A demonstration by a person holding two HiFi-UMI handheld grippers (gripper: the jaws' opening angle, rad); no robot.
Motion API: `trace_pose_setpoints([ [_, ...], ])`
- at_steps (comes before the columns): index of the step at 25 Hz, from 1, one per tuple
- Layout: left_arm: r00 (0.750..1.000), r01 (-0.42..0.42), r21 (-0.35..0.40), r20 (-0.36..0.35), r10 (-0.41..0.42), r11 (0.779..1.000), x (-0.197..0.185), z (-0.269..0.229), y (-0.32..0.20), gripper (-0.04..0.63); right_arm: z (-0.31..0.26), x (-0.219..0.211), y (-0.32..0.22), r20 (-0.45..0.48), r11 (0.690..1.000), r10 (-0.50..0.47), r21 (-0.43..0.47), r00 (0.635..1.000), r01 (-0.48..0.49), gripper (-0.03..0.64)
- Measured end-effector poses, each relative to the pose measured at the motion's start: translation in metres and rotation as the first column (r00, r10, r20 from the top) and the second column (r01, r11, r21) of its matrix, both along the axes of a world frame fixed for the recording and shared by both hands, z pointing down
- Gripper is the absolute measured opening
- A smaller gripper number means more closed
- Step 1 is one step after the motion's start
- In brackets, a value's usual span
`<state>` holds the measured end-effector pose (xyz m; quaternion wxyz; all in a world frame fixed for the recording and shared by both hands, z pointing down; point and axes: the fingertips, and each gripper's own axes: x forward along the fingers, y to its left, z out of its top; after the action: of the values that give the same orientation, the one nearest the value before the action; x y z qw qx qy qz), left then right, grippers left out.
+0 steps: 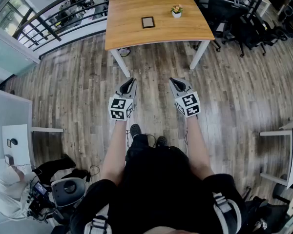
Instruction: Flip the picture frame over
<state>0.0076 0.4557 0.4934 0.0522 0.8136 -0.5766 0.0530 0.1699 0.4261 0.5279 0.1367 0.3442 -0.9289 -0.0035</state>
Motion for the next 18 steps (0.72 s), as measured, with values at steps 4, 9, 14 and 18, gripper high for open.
trace_pose_setpoints([
  [4, 1.000, 0.001, 0.000, -0.002, -0.001, 1.000, 0.006, 0.000, 0.004, 0.057, 0.003, 0.000, 0.007, -0.011, 1.000, -0.021, -0.004, 1.000, 0.021, 0.008],
  [9, 1.000, -0.006, -0.004, 0.000, 0.006, 1.000, 0.012, 0.001, 0.005, 0.057, 0.006, 0.001, 0.009, -0.006, 0.999, -0.030, -0.018, 1.000, 0.030, 0.008],
  [14, 1.000, -0.002, -0.014, 0.004, 0.002, 1.000, 0.010, 0.005, 0.005, 0.057, 0.010, 0.004, 0.005, 0.012, 0.999, -0.011, -0.033, 1.000, 0.011, 0.008],
  [18, 1.000, 0.000, -0.014, 0.001, 0.000, 1.000, 0.010, 0.003, 0.003, 0.057, 0.009, 0.002, 0.003, 0.010, 0.999, -0.014, -0.033, 1.000, 0.014, 0.008],
])
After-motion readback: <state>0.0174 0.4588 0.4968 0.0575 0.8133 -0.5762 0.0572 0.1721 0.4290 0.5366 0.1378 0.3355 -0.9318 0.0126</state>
